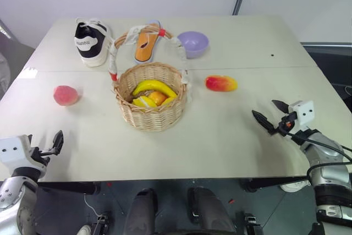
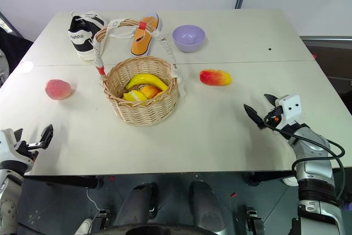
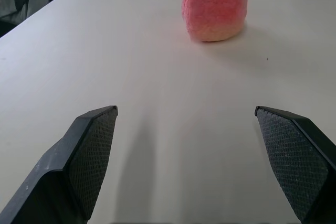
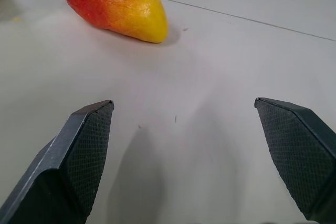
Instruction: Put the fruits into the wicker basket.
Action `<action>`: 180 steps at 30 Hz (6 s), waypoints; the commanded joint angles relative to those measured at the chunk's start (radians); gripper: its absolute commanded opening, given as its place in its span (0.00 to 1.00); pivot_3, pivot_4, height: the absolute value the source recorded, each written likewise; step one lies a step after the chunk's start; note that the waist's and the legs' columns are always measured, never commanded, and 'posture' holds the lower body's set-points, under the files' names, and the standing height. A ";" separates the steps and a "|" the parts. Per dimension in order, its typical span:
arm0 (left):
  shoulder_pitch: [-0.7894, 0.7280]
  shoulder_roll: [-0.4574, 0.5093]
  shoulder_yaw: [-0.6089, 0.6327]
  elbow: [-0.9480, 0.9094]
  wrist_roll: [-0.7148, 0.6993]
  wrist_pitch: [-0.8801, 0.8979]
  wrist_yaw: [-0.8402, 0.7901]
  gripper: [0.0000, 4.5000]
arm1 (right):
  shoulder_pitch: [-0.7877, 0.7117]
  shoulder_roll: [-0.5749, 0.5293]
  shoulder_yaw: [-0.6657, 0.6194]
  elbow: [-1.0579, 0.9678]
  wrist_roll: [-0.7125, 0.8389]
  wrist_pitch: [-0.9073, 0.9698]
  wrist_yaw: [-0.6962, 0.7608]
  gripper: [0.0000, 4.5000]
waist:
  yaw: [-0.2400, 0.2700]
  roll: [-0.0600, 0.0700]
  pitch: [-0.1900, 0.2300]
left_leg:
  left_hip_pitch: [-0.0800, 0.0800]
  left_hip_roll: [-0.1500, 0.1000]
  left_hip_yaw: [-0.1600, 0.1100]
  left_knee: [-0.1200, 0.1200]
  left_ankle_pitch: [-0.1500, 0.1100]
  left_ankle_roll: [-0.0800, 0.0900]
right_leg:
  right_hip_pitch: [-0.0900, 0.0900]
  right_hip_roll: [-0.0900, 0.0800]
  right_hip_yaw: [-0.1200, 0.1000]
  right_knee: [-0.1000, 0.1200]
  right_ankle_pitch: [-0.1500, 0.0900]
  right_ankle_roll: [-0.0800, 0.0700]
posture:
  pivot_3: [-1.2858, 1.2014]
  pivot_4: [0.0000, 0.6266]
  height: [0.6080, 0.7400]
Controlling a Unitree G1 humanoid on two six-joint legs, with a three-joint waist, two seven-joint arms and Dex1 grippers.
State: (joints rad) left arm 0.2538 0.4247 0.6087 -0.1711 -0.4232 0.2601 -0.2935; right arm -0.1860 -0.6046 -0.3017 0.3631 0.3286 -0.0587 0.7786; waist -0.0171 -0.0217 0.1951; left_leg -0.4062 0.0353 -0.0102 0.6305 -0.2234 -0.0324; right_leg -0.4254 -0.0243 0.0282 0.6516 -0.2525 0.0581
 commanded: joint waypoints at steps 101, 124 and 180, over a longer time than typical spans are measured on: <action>-0.533 0.331 -0.411 -0.356 -0.434 0.482 -0.548 0.99 | -0.608 -0.088 0.559 0.102 -0.442 0.020 -0.022 1.00 | -0.003 -0.003 -0.001 | -0.002 0.013 0.007 0.002 -0.001 0.002 | -0.001 0.009 0.000 -0.002 0.003 -0.002 | 0.52 0.24 0.97; -0.465 0.319 -0.383 -0.364 -0.416 0.440 -0.496 1.00 | -0.692 -0.060 0.528 0.245 -0.546 -0.159 -0.037 0.50 | -0.002 -0.002 0.000 | -0.001 0.013 0.007 0.001 -0.001 0.002 | -0.002 0.010 0.000 -0.001 0.005 0.002 | 0.52 0.24 0.97; -0.265 0.251 -0.214 -0.308 -0.451 0.283 -0.516 1.00 | -0.481 0.430 0.360 -0.398 0.034 0.528 -0.232 0.34 | -0.022 -0.003 -0.001 | -0.002 0.016 0.005 0.000 -0.001 0.002 | -0.004 0.013 0.001 -0.001 0.005 -0.005 | 0.52 0.24 0.97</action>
State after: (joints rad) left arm -0.0097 0.6725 0.3865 -0.4622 -0.8705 0.5613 -0.8050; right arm -0.6544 -0.1826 0.0793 -0.0103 0.3554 0.5001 0.5500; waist -0.0394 -0.0243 0.1941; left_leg -0.4090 0.0515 -0.0049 0.6303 -0.2247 -0.0303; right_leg -0.4302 -0.0111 0.0288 0.6502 -0.2468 0.0551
